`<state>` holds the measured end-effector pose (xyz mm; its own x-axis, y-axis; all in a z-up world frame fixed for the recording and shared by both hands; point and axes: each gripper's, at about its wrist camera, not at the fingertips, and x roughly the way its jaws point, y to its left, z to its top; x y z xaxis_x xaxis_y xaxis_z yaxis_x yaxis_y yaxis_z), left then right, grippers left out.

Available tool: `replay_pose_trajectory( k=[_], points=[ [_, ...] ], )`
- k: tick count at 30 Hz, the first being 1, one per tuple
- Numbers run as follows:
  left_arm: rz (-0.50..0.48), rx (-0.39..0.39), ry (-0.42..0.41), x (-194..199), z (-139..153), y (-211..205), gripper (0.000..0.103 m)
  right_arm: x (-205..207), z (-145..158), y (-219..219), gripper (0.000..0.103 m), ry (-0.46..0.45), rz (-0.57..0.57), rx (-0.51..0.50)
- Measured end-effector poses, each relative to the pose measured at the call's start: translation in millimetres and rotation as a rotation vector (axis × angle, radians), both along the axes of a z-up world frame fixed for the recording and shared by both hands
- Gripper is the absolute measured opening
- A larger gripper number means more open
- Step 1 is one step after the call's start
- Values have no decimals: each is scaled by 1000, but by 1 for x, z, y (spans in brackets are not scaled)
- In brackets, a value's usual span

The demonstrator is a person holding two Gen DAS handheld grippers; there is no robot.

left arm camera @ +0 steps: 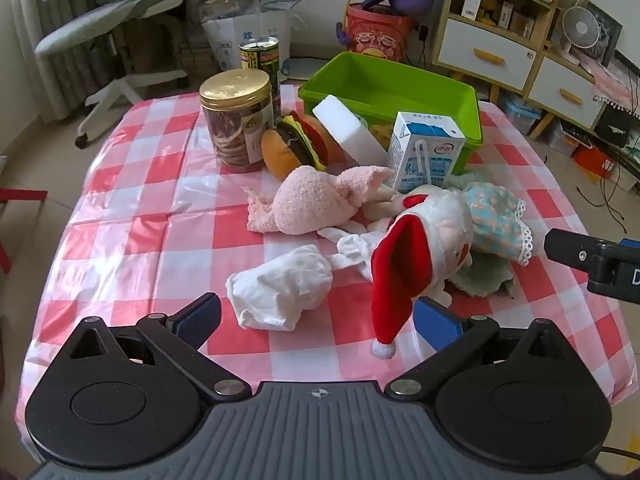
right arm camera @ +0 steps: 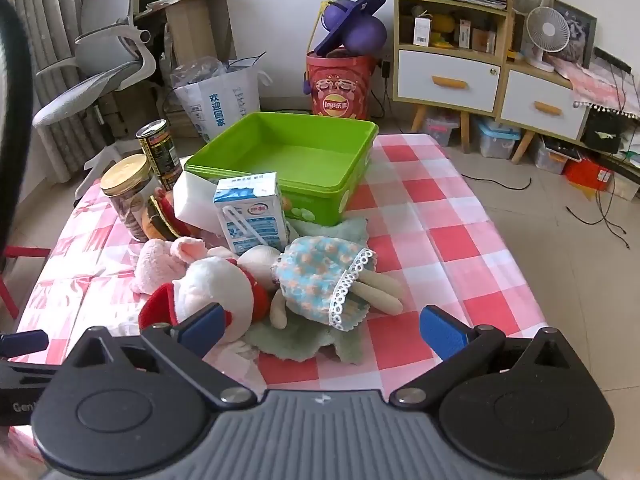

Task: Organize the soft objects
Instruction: 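Move both grippers toward the plush toys on the table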

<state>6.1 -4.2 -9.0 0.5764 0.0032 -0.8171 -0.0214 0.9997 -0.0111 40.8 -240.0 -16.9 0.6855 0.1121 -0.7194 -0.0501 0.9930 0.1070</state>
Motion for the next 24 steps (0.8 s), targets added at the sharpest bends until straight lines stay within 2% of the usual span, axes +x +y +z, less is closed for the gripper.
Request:
replay_pose_trajectory(
  k=[5, 10, 17, 24],
  points=[
    [14, 2, -4, 1, -2, 4, 98, 1, 0, -3, 83, -8, -10, -10],
    [39, 5, 1, 4, -4, 12, 98, 3, -2, -4, 83, 1, -4, 42],
    [78, 20, 5, 8, -8, 29, 98, 10, -7, -4, 84, -2, -14, 56],
    [81, 34, -15, 10, -11, 43, 98, 17, -14, 1, 84, 26, 21, 139]
  ],
)
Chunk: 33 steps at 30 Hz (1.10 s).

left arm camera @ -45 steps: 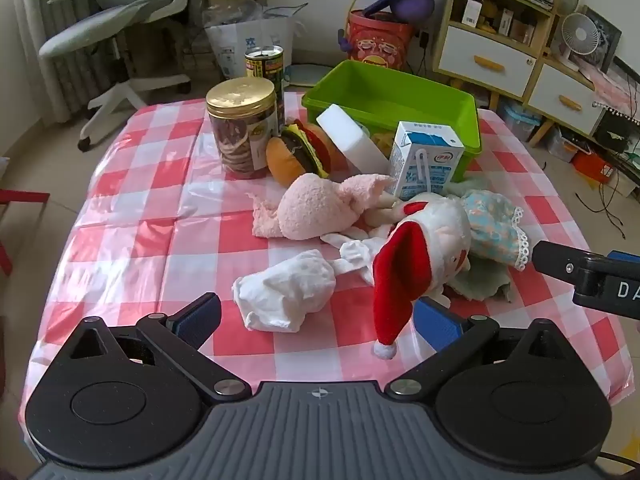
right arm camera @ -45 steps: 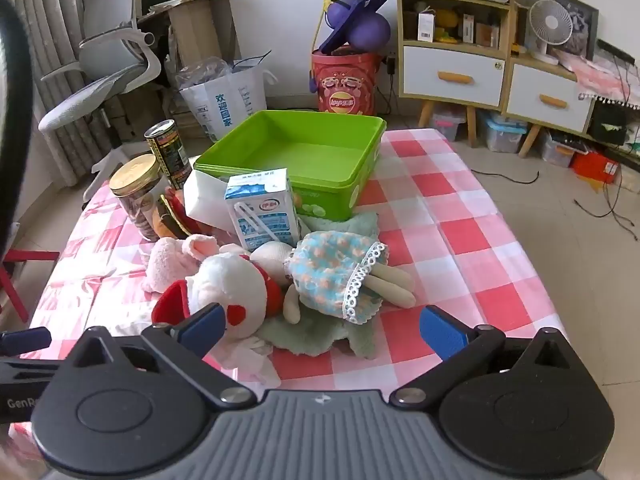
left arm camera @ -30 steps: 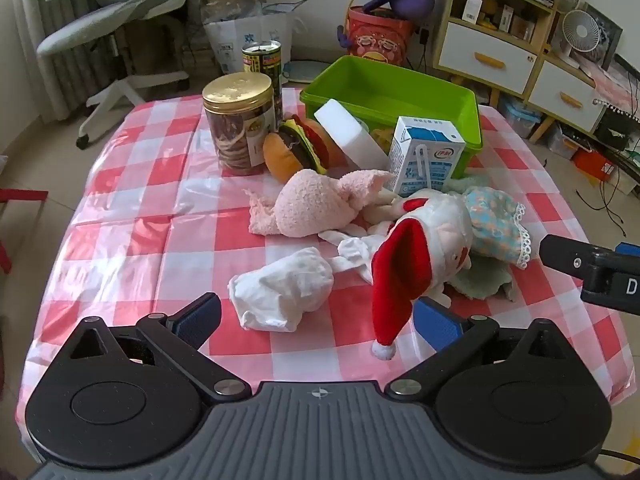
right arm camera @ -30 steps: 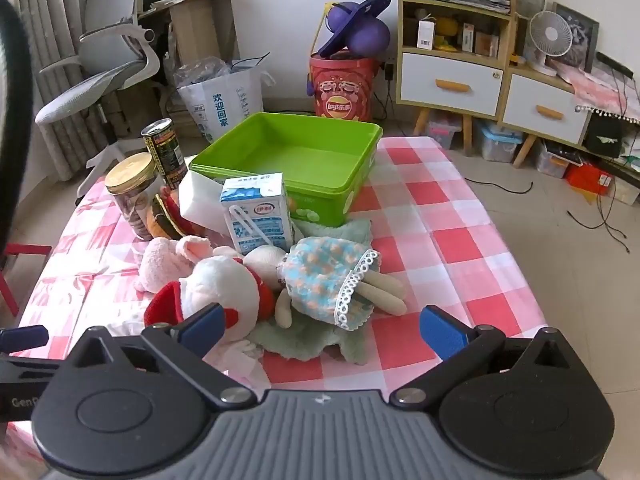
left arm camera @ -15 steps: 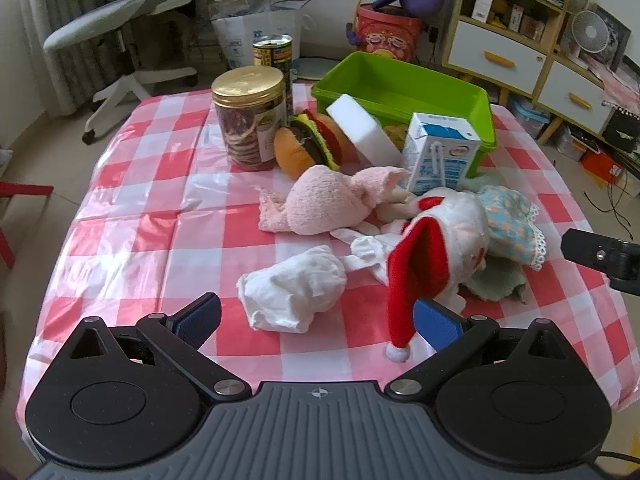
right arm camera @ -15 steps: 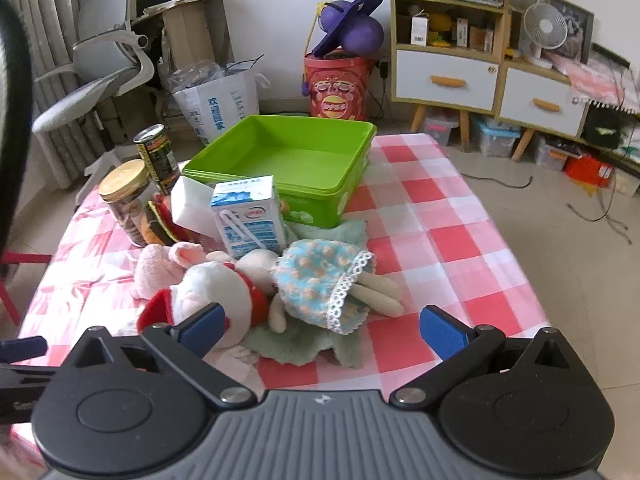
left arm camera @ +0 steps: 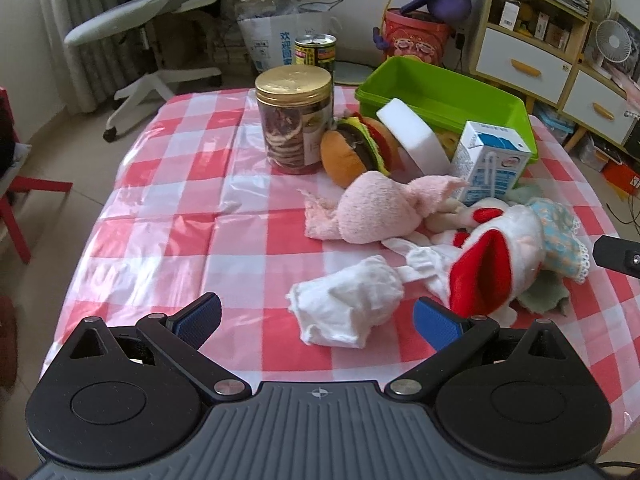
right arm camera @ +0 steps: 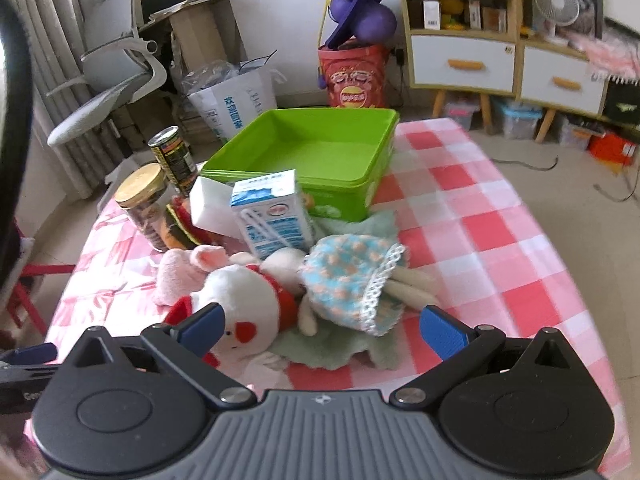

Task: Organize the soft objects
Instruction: 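Move both grippers toward the plush toys on the table, then grasp the white cloth with the left gripper while the right grasps the Santa plush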

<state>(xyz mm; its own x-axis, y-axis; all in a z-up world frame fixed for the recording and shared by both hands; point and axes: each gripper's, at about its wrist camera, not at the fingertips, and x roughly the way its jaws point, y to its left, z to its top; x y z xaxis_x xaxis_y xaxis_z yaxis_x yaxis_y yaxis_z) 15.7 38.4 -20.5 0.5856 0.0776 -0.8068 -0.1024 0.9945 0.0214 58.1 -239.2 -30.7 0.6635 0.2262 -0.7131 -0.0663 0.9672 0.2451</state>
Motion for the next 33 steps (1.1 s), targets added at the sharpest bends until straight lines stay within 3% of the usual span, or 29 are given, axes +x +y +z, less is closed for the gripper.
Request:
replay_pose_trajectory(
  k=[7, 15, 24, 33],
  points=[
    [-20, -12, 2, 7, -10, 9, 98, 6, -7, 10, 84, 33, 32, 1],
    [-12, -29, 21, 16, -21, 14, 97, 11, -5, 21, 84, -13, 54, -48],
    [-24, -80, 60, 33, -42, 22, 95, 26, -14, 34, 83, 7, 122, 34],
    [-31, -153, 118, 45, -55, 22, 76, 48, -28, 51, 83, 87, 131, 163]
  ],
)
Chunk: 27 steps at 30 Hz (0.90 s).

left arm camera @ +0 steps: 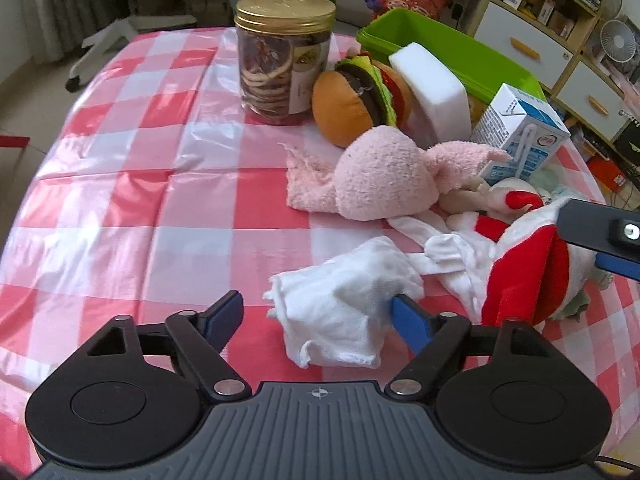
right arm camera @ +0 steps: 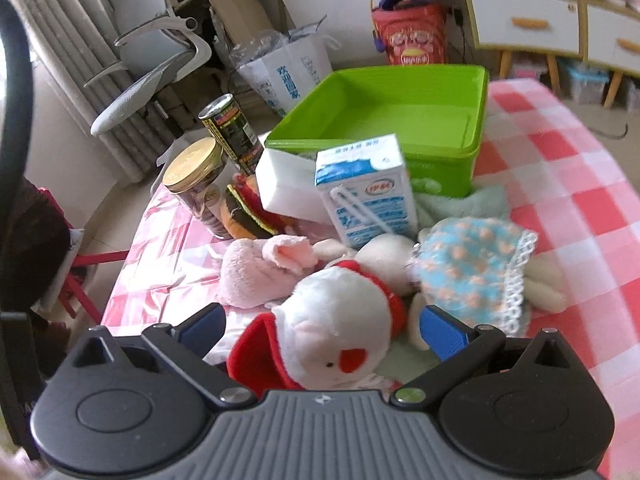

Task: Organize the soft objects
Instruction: 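Grasp the white cloth with the left gripper while the right grasps the Santa plush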

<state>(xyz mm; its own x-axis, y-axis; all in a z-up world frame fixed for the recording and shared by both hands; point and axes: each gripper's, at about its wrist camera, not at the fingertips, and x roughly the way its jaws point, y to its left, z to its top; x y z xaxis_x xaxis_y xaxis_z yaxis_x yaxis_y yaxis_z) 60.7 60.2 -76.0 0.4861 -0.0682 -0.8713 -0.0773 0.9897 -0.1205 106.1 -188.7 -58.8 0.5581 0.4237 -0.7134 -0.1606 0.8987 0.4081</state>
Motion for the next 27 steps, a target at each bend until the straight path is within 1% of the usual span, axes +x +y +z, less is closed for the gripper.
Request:
replay_pose_trajectory(
  k=[2, 3, 4, 6, 7, 8, 9, 10, 11, 14, 16, 19, 22, 25, 27],
  points=[
    [-2, -25, 6, 0, -1, -1, 68, 4, -4, 3, 76, 20, -3, 8],
    [-2, -44, 12, 1, -2, 0, 66, 6, -5, 3, 73, 31, -5, 9],
    [1, -55, 17, 1, -2, 0, 64, 7, -8, 4, 68, 43, -8, 5],
    [-1, -70, 19, 1, -3, 1, 56, 9, -12, 6, 58, 69, -10, 0],
    [-3, -81, 20, 1, -3, 2, 50, 9, -14, 6, 49, 77, -9, -1],
    [-2, -87, 18, 1, -3, 2, 45, 9, -16, 6, 45, 81, -11, -10],
    [-2, -90, 14, 2, -3, 3, 41, 9, -16, 5, 44, 79, -8, -13],
    [-6, -91, 9, 2, -2, 3, 32, 9, -16, 4, 40, 74, -3, -11],
    [-7, -92, 3, 1, 0, 2, 28, 8, -15, 3, 37, 71, 0, -10],
    [-4, -84, -18, 0, 4, 2, 17, 6, -13, -1, 33, 62, 17, -13],
    [-1, -85, -32, 0, 8, 3, 13, 4, -9, -6, 33, 60, 16, -4],
    [9, -104, -59, -4, 16, 6, 2, -2, -1, -15, 32, 37, 12, 25],
    [26, -120, -89, -9, 23, 9, 1, -8, 6, -30, 32, 24, -2, 80],
    [53, -120, -117, -17, 29, 11, 1, -13, 8, -48, 32, 41, -17, 167],
    [69, -143, -137, -21, 33, 13, 0, -17, 12, -59, 32, 26, -23, 212]
  ],
)
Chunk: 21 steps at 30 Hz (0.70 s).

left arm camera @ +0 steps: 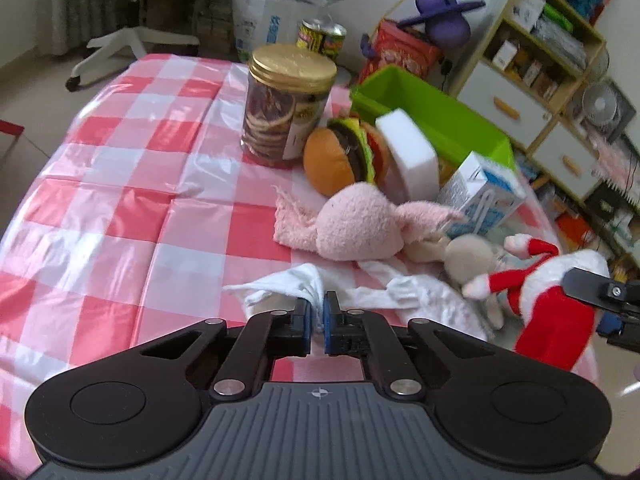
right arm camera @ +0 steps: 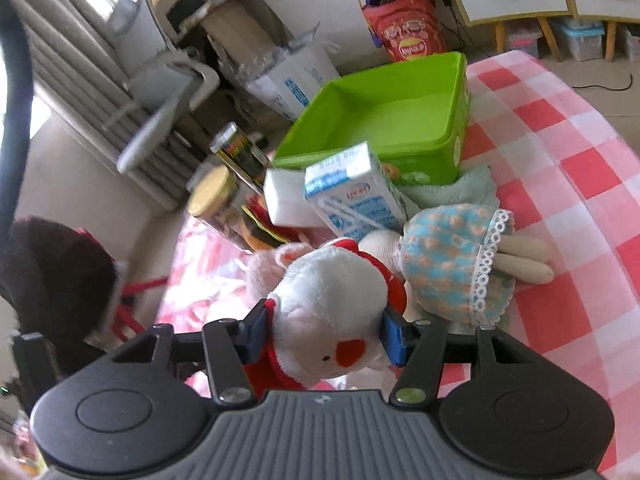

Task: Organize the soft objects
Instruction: 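Grasp the white cloth with the left gripper while the right grasps the Santa plush, then lower the cloth and Santa plush into the green bin and open both grippers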

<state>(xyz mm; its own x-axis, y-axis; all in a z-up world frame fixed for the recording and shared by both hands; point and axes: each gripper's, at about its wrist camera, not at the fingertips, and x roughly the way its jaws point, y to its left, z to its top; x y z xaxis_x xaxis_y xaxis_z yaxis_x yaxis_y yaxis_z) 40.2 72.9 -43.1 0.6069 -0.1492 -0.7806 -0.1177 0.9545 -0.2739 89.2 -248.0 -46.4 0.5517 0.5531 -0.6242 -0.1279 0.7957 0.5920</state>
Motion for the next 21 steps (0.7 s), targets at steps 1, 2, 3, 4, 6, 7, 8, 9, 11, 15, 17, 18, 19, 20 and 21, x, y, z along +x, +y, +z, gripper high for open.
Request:
replay_pose_trajectory(
  k=[1, 2, 3, 4, 6, 7, 8, 9, 11, 15, 17, 18, 19, 20, 21],
  points=[
    [7, -14, -10, 0, 3, 1, 0, -1, 2, -5, 32, -9, -7, 15],
    [10, -23, -20, 0, 5, 2, 0, -1, 5, -10, 32, -16, -20, 35],
    [15, -33, -34, 1, 10, 2, 0, -1, 6, -15, 32, -20, -31, 50],
    [19, -43, -47, 3, 14, 2, 0, 1, 8, -19, 32, -21, -46, 65],
    [14, -51, -69, 7, 25, 0, 0, 3, 15, -27, 32, -40, -65, 90],
    [11, -52, -83, 9, 30, -3, 0, 5, 20, -30, 32, -55, -69, 96],
    [3, -53, -102, 12, 38, -6, 0, 7, 26, -31, 32, -70, -71, 97],
    [-7, -50, -116, 15, 44, -10, 0, 10, 29, -33, 32, -83, -74, 98],
    [-23, -46, -134, 25, 56, -17, 0, 20, 37, -35, 32, -92, -86, 104],
    [-78, -29, -176, 62, 82, -32, 0, 54, 55, -40, 32, -108, -143, 114],
    [-124, 0, -190, 89, 93, -43, 0, 71, 61, -42, 32, -130, -183, 115],
    [-144, 20, -194, 102, 95, -50, 0, 81, 61, -42, 32, -137, -213, 109],
    [-169, 40, -200, 116, 97, -56, 0, 87, 60, -42, 32, -139, -238, 112],
    [-196, 62, -206, 132, 97, -63, 0, 97, 56, -41, 32, -136, -258, 126],
    [-216, 85, -207, 145, 95, -69, 0, 102, 51, -42, 32, -134, -272, 140]
  ],
)
